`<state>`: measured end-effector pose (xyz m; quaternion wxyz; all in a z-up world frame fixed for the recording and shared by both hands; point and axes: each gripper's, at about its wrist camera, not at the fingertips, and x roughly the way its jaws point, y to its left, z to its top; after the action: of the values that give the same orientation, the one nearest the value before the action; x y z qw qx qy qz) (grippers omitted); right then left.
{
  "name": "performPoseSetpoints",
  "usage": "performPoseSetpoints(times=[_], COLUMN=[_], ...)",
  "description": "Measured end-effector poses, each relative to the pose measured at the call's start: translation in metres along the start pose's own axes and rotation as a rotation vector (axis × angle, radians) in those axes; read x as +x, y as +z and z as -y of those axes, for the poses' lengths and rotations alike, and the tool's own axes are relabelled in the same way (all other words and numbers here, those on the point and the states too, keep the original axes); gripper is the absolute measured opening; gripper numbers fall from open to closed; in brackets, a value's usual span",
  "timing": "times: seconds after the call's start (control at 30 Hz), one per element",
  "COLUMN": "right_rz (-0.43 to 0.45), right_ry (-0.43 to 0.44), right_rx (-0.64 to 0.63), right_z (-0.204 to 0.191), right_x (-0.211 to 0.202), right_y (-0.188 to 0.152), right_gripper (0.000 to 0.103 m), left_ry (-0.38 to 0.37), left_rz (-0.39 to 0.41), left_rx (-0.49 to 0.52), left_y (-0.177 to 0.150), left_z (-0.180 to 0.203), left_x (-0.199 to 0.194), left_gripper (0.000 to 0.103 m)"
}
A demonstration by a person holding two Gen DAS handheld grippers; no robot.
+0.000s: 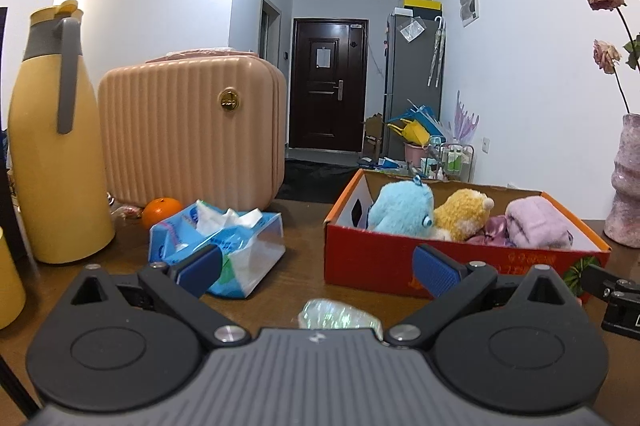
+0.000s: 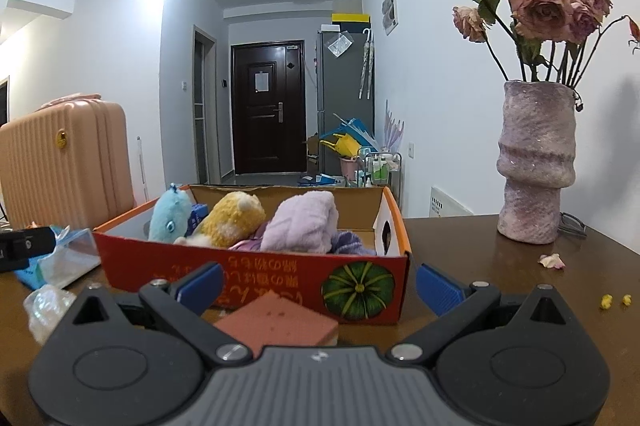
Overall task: Organize soft objects
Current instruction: 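Withdraw both tools from the box back toward the table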
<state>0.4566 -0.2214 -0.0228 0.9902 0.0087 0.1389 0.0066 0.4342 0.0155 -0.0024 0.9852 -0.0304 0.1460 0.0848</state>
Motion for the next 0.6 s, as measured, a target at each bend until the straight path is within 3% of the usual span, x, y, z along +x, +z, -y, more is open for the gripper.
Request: performPoseSetpoints(times=[0.6], right_rz=[-0.029], right_ry=[0.013], right_rx=[0.003], right_z=[0.004], right_x=[-0.054], right_y=[-0.019], right_gripper=[0.103], left_ry=[-0.045], left_rz=[-0.076], left_rx=[0.054], left_y=[-0.025], left_z=[-0.015], left_x=[-0.05], left_gripper=[0.103])
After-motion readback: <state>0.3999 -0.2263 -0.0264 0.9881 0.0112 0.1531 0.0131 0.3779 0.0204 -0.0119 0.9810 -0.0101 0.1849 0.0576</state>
